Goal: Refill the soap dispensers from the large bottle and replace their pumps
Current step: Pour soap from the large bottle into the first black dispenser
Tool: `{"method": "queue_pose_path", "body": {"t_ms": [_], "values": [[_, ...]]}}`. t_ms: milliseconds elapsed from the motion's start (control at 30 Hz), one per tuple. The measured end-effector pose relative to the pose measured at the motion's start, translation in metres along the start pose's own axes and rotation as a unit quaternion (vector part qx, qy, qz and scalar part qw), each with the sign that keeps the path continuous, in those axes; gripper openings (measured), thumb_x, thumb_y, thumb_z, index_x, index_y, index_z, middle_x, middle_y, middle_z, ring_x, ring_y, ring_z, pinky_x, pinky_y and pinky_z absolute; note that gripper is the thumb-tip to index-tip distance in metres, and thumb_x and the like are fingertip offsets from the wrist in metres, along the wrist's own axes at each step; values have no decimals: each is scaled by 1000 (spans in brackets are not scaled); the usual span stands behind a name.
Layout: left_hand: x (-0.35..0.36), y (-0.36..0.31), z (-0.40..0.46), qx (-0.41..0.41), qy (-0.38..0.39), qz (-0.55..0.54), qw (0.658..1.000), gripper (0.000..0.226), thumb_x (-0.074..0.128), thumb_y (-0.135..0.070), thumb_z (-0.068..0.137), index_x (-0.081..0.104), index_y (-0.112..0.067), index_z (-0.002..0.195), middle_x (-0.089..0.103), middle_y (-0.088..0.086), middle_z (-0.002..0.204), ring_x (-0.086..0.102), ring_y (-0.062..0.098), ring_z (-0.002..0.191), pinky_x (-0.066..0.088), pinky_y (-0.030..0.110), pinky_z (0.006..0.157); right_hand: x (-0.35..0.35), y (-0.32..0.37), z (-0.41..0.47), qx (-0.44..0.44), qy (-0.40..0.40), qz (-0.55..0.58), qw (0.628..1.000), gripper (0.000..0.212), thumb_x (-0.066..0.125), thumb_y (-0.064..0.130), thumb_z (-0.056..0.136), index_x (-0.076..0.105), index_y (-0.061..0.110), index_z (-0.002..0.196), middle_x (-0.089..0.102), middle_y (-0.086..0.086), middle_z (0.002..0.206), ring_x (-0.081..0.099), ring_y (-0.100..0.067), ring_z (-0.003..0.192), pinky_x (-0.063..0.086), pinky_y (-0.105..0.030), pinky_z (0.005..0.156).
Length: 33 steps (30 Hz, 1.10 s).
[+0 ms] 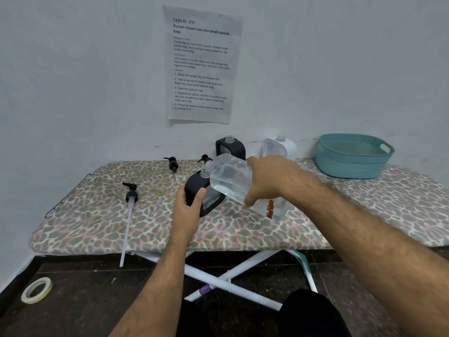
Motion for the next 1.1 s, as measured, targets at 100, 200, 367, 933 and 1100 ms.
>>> {"method": "queue_pose_path", "body": {"t_ms": [100, 200, 367, 933, 1100], "values": [[0, -1, 0, 0, 1, 2, 1000, 42, 62, -37, 93, 53, -20, 131, 65, -5, 119, 63, 11, 109, 53, 36, 95, -1, 1, 1, 0, 1, -4, 1000, 90, 80, 59, 66, 40, 23, 138, 50, 7, 93, 51, -16, 86, 47, -32, 65], [0, -1, 0, -1, 2, 0, 1000, 43, 62, -37, 93, 53, -20, 131, 65, -3, 120, 63, 13, 110, 53, 39, 97, -1, 0, 1, -1, 2, -6, 1000, 92, 80, 59, 66, 39, 23, 140, 51, 7, 94, 51, -16, 86, 48, -33, 66], [1, -2, -2, -1, 2, 1, 1000, 41, 62, -37, 93, 54, -22, 130, 65, -5, 118, 63, 13, 109, 53, 42, 97, -1, 1, 1, -3, 3, -7, 1000, 91, 80, 58, 66, 40, 22, 139, 51, 6, 94, 50, -16, 87, 48, -33, 67], [0, -3, -1, -6, 7, 4, 1000, 38, 63, -37, 93, 55, -21, 127, 66, -3, 119, 64, 14, 110, 52, 45, 99, 0, 0, -1, 7, 10, -2, 1000, 91, 80, 59, 66, 39, 23, 140, 55, 4, 103, 50, -17, 90, 46, -34, 68], [0, -3, -1, -1, 6, 4, 1000, 39, 63, -38, 93, 55, -21, 128, 66, -4, 119, 64, 13, 110, 52, 44, 99, 0, 1, -1, 5, 8, -1, 1000, 92, 80, 58, 67, 39, 23, 140, 55, 5, 103, 50, -17, 89, 46, -33, 68]]}}
Point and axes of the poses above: each hand's wrist, its own z-axis towards the middle knuckle, its own x-axis out of the palm, y = z × x, the point moved 2 cm from there along z, towards the middle knuckle
